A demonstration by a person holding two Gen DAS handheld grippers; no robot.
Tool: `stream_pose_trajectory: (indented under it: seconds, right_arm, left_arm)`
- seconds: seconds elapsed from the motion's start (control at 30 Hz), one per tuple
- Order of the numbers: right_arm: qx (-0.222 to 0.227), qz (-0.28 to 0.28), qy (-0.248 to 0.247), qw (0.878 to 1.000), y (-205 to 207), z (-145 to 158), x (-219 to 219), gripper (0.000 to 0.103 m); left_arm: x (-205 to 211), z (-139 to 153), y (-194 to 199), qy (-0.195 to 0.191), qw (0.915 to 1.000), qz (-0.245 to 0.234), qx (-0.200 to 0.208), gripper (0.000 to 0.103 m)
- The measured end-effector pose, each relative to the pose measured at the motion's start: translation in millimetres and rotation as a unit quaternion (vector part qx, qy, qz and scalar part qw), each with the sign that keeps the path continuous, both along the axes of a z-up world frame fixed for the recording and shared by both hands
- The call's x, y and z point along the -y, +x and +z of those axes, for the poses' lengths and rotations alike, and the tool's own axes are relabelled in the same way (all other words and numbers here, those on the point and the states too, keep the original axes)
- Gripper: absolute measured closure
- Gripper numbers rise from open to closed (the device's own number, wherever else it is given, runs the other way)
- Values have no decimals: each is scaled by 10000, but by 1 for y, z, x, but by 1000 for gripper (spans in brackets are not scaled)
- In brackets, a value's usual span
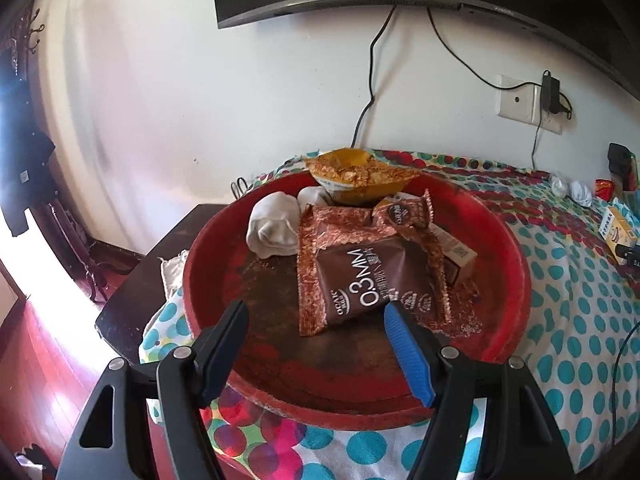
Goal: Organize objects
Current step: 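Open the left gripper and withdraw it from the red tray, then carry the tall orange box into the red tray with the right gripper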
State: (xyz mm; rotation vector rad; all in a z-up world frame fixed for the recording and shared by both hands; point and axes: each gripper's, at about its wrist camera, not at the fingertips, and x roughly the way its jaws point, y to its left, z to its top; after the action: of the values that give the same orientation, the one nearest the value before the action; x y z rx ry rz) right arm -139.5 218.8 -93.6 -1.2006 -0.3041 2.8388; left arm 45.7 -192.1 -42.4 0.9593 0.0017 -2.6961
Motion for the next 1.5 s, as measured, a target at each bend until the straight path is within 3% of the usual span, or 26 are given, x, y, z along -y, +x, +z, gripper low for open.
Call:
stream_pose_trajectory:
  seconds: [0.5,0.73,0.93,1.17,1.5]
  right_arm:
    - [7,80,76,9999,4,2,8,76]
    - [-77,404,-205,9989,17,26,36,76]
    - [-162,1134,-604,9916,33,48,102,76]
    - [-134,2152,-865,9726,55,65,196,76]
    - [202,2667,-860,9597,53,52,279,76]
  left_arm:
    - [15,-7,-3,293,9994,175,84,31]
    - [23,-10,-4,456,9985,264,128,31]
    - [27,-8,-3,513,9980,346,95,31]
    - [28,-9,-4,507,9980,371,108,31]
    - [34,-7,-5,557,9976,417,65,31]
